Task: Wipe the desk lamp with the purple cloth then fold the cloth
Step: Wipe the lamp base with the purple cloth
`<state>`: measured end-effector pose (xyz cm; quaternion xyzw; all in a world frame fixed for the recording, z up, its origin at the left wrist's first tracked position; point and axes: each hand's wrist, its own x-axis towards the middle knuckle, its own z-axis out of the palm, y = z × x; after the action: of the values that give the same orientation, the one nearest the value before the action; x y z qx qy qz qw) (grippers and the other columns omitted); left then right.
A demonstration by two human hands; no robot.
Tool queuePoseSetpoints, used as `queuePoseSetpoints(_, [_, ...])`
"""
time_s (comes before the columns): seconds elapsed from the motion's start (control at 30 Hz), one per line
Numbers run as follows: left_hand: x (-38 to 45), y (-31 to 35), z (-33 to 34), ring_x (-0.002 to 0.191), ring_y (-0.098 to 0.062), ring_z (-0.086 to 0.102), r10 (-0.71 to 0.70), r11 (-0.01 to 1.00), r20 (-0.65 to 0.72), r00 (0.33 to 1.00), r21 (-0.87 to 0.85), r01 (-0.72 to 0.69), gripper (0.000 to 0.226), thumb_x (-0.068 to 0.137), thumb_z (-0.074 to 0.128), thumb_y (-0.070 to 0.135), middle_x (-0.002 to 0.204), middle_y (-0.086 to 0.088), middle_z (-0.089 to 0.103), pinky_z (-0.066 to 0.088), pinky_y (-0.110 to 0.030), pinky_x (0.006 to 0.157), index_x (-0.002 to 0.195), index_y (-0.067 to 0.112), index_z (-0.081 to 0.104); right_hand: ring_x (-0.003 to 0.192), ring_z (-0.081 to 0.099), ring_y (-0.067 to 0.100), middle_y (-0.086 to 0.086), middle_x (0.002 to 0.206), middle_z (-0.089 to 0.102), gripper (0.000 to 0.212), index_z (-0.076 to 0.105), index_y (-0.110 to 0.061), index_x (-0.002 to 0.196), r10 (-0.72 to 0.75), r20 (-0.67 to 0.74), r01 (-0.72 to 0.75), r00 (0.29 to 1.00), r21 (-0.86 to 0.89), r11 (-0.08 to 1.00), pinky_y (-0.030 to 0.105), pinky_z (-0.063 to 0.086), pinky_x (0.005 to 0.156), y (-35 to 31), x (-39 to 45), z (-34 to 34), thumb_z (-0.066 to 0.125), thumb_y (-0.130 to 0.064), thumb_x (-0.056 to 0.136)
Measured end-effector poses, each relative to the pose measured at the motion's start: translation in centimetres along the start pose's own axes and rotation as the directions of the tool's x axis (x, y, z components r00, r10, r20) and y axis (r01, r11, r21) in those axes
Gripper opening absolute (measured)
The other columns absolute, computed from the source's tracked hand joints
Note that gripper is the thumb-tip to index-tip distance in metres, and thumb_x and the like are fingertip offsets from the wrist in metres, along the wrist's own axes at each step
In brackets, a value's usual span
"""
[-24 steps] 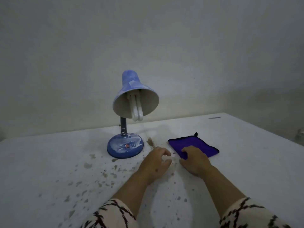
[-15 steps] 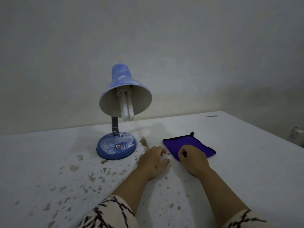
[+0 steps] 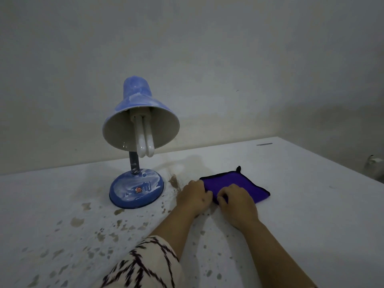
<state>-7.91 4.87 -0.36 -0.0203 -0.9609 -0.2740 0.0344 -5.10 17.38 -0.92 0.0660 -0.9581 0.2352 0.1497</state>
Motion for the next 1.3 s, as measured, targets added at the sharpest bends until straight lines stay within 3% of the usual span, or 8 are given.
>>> queuePoseSetpoints(0.17, [0.3, -0.3, 0.3, 0.096, -0.022, 0.059, -0.054, 0.973, -0.101, 0.993, -0.229, 0.030, 0.032, 0.091, 0.048, 0.038, 0.106, -0.003, 0.062, 0.047, -0.033, 0.083, 0.114, 0.016, 0.054, 0.081, 0.053, 0.017, -0.002, 0.089, 0.062, 0.013, 0.062, -0.017, 0.085, 0.017, -0.049, -0.006, 0.999, 0.212, 0.977, 0.031, 0.044, 0.071, 0.4, -0.2, 0.0, 0.050, -0.020, 0.090])
queuePoseSetpoints(0.3, [0.4, 0.3, 0.6, 0.084, -0.018, 0.057, -0.004, 0.917, -0.114, 0.993, -0.397, -0.042, 0.030, 0.088, 0.056, 0.023, 0.085, 0.003, 0.057, 0.048, -0.032, 0.079, 0.116, 0.016, 0.049, 0.074, 0.053, 0.011, -0.007, 0.082, 0.060, 0.009, 0.060, -0.019, 0.084, -0.018, -0.070, 0.040, 0.997, 0.330, 0.943, 0.026, 0.044, 0.067, 0.5, -0.4, -0.4, 0.053, -0.018, 0.089])
queuePoseSetpoints(0.47, [0.4, 1.6, 0.3, 0.063, -0.009, 0.050, -0.025, 0.772, -0.132, 0.991, -0.633, -0.065, 0.037, 0.083, 0.051, 0.003, 0.072, 0.004, 0.052, 0.040, -0.016, 0.054, 0.115, 0.021, 0.047, 0.068, 0.053, 0.010, -0.008, 0.073, 0.057, 0.012, 0.056, -0.018, 0.078, -0.044, -0.071, 0.072, 0.996, 0.461, 0.884, 0.031, 0.046, 0.063, 0.5, -0.9, -0.9, 0.054, -0.011, 0.087])
queuePoseSetpoints(0.67, [-0.4, 2.6, -0.8, 0.068, -0.017, 0.054, -0.170, 0.475, -0.050, 0.984, -0.879, 0.038, 0.037, 0.081, 0.043, 0.000, 0.083, -0.006, 0.057, 0.051, -0.034, 0.062, 0.111, 0.021, 0.050, 0.091, 0.054, 0.011, -0.008, 0.092, 0.058, 0.015, 0.059, -0.018, 0.091, -0.093, -0.124, 0.144, 0.988, 0.505, 0.851, 0.021, 0.046, 0.080, 0.5, -1.0, -1.3, 0.067, -0.013, 0.080])
queuePoseSetpoints(0.77, [-1.0, 2.4, -1.5, 0.082, -0.024, 0.061, -0.198, 0.382, 0.017, 0.980, -0.920, 0.093, 0.038, 0.082, 0.043, 0.000, 0.091, -0.007, 0.060, 0.056, -0.042, 0.073, 0.110, 0.025, 0.046, 0.102, 0.047, 0.015, -0.005, 0.103, 0.053, 0.024, 0.060, -0.019, 0.096, -0.117, -0.161, 0.176, 0.980, 0.429, 0.886, 0.032, 0.043, 0.087, 0.2, -1.0, -1.3, 0.072, -0.017, 0.075])
queuePoseSetpoints(0.93, [-2.6, 1.3, -3.1, 0.088, -0.027, 0.062, -0.155, 0.362, 0.021, 0.988, -0.929, 0.077, 0.044, 0.082, 0.040, -0.004, 0.098, -0.012, 0.059, 0.056, -0.040, 0.072, 0.116, 0.023, 0.047, 0.113, 0.040, 0.011, -0.007, 0.119, 0.050, 0.028, 0.060, -0.021, 0.093, -0.176, -0.178, 0.233, 0.968, 0.384, 0.894, 0.031, 0.039, 0.093, -0.8, -1.1, -1.5, 0.075, -0.023, 0.070])
queuePoseSetpoints(1.07, [-3.7, 0.7, -4.7, 0.087, -0.026, 0.061, -0.110, 0.361, -0.008, 0.994, -0.932, 0.033, 0.041, 0.083, 0.038, -0.008, 0.094, -0.011, 0.056, 0.057, -0.038, 0.068, 0.113, 0.018, 0.050, 0.103, 0.048, 0.001, -0.018, 0.108, 0.053, 0.034, 0.051, -0.031, 0.091, -0.251, -0.065, 0.245, 0.966, 0.549, 0.799, 0.019, 0.048, 0.080, -2.1, -1.6, -1.5, 0.074, -0.016, 0.071])
queuePoseSetpoints(1.3, [-5.1, -0.9, -6.0, 0.088, -0.020, 0.060, 0.005, 0.398, -0.023, 1.000, -0.917, -0.023, 0.039, 0.085, 0.046, -0.007, 0.096, -0.005, 0.058, 0.054, -0.031, 0.063, 0.114, 0.019, 0.046, 0.101, 0.047, -0.006, -0.022, 0.105, 0.052, 0.037, 0.050, -0.036, 0.090, -0.306, -0.054, 0.288, 0.951, 0.516, 0.807, 0.016, 0.051, 0.076, -3.6, -1.8, -1.3, 0.070, -0.010, 0.073])
